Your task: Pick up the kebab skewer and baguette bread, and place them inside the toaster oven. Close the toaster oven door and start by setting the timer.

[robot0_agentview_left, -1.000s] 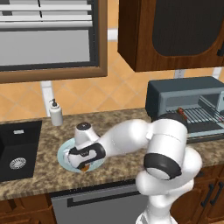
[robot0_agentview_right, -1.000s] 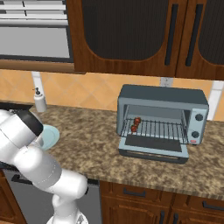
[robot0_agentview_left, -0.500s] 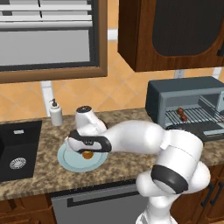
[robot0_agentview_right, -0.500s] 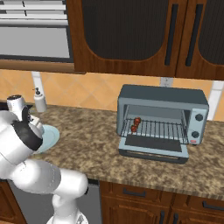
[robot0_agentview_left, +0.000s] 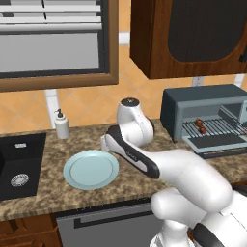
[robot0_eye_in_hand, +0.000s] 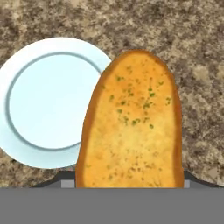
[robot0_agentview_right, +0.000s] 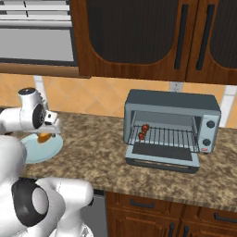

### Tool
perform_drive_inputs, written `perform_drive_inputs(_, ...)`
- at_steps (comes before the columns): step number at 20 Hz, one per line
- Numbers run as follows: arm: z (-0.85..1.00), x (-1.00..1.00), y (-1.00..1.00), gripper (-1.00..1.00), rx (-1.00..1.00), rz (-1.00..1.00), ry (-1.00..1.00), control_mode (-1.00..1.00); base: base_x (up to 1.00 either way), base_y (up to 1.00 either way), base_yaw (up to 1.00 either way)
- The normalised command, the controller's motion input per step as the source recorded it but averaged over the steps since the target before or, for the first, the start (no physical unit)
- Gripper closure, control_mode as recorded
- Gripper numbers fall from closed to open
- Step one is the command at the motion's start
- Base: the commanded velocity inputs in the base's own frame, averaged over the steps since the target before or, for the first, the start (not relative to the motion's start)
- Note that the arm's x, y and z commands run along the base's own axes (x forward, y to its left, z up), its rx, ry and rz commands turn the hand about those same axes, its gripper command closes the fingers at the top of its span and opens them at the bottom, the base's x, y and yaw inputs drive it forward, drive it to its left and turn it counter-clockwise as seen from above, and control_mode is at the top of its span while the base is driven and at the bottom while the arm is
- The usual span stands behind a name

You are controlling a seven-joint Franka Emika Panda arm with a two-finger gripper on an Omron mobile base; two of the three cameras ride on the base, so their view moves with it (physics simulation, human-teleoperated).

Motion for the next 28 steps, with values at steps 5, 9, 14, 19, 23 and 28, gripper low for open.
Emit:
perform_drive_inputs(5,0.55,-0.03,-1.00,1.00,0.00,0.04,-0.15,-1.00,0.00,0.00,0.00)
perform_drive_inputs(9,0.29,0.00,-1.00,1.00,0.00,0.00,-0.01,-1.00,0.00,0.00,0.00)
perform_drive_inputs(14,0.15,0.06,-1.00,1.00,0.00,0.00,0.03,-1.00,0.00,0.00,0.00)
perform_drive_inputs(19,0.03,0.19,-1.00,1.00,0.00,0.00,0.03,-1.00,0.00,0.00,0.00)
perform_drive_inputs(23,0.00,0.23,-1.00,1.00,0.00,-0.01,0.03,-1.00,0.00,0.00,0.00)
perform_drive_inputs(28,0.00,0.35,-1.00,1.00,0.00,-0.04,0.07,-1.00,0.00,0.00,0.00)
